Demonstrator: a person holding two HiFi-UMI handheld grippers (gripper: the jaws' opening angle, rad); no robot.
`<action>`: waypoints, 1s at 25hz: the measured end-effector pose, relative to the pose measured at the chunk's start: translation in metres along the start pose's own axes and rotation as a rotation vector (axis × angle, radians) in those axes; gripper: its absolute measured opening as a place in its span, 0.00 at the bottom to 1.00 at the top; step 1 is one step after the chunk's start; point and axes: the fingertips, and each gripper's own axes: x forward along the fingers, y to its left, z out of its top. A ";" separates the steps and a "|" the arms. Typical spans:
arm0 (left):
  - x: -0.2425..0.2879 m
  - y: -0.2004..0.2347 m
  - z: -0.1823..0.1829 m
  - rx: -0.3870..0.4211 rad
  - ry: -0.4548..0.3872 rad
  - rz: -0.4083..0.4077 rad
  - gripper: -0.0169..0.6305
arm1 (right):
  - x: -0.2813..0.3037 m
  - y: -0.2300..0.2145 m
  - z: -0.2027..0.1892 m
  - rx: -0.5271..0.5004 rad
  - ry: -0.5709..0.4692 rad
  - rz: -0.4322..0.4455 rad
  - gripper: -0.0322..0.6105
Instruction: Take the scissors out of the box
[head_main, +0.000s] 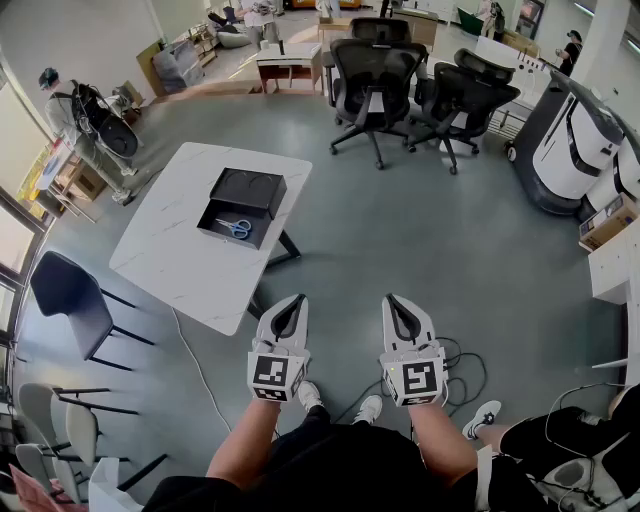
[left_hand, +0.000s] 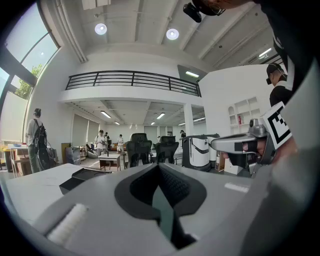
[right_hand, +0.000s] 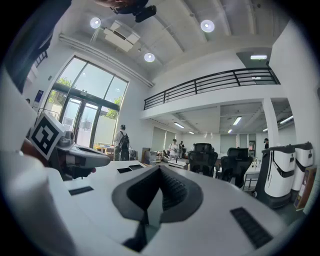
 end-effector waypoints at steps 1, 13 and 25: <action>-0.002 0.004 -0.002 0.000 0.005 0.004 0.04 | 0.001 0.002 0.000 -0.001 0.002 0.002 0.06; -0.018 0.044 -0.021 -0.013 0.044 0.017 0.04 | 0.023 0.037 0.005 0.031 -0.001 0.026 0.06; -0.047 0.114 -0.032 -0.014 0.049 0.033 0.04 | 0.078 0.100 0.011 0.039 0.024 0.084 0.06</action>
